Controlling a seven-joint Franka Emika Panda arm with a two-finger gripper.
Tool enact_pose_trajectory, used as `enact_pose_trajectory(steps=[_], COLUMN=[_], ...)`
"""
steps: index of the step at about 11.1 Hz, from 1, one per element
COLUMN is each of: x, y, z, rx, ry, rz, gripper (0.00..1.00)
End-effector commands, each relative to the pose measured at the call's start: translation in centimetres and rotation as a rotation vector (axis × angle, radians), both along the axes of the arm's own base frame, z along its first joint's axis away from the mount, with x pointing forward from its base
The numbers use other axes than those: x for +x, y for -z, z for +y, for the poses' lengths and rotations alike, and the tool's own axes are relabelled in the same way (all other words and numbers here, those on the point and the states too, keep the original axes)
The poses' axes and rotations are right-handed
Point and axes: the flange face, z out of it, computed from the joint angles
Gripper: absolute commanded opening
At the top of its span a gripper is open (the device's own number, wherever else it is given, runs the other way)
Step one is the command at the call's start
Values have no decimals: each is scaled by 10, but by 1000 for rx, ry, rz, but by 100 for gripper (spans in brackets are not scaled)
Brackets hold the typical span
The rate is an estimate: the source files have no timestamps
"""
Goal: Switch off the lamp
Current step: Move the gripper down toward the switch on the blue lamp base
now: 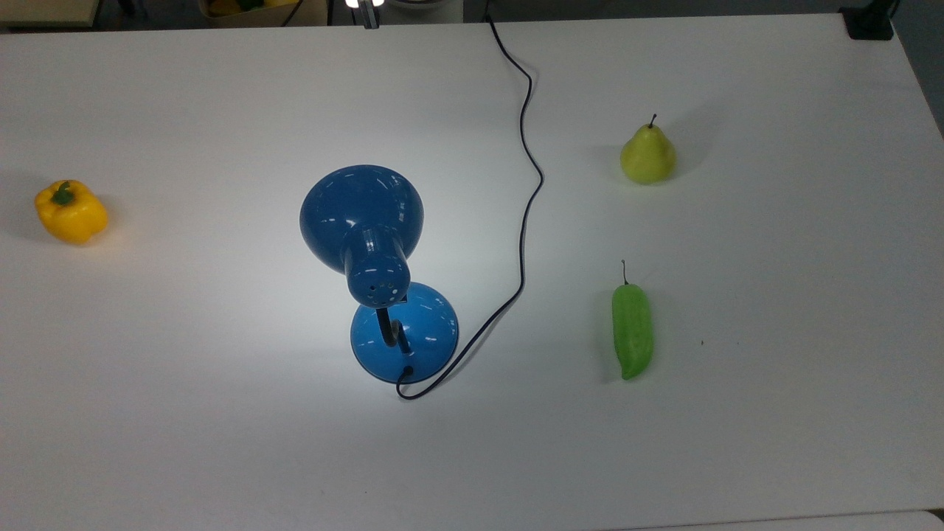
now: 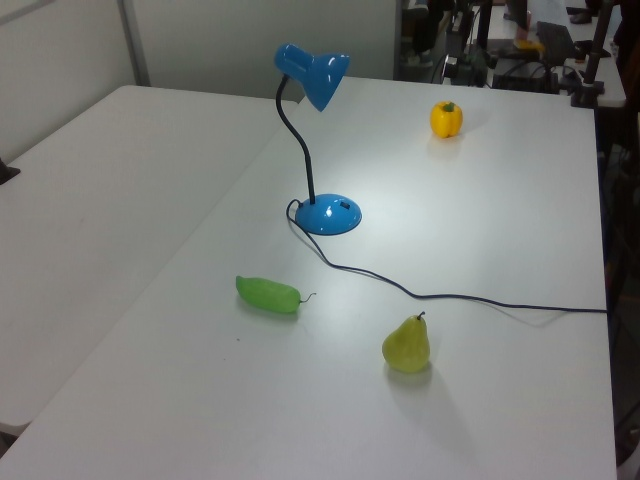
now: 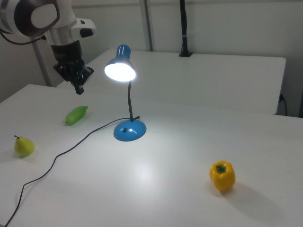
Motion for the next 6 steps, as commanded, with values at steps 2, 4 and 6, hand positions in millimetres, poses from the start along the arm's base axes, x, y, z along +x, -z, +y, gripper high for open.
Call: enact_pose_trajectory(steps=[2,4,6], x=[-5,-5,-5], y=[42,67,102], z=[-1,3,5], rx=[-30,-62,-64], ry=[-35,-53,-54], rz=[66,91,93], gripper=[0,0,0])
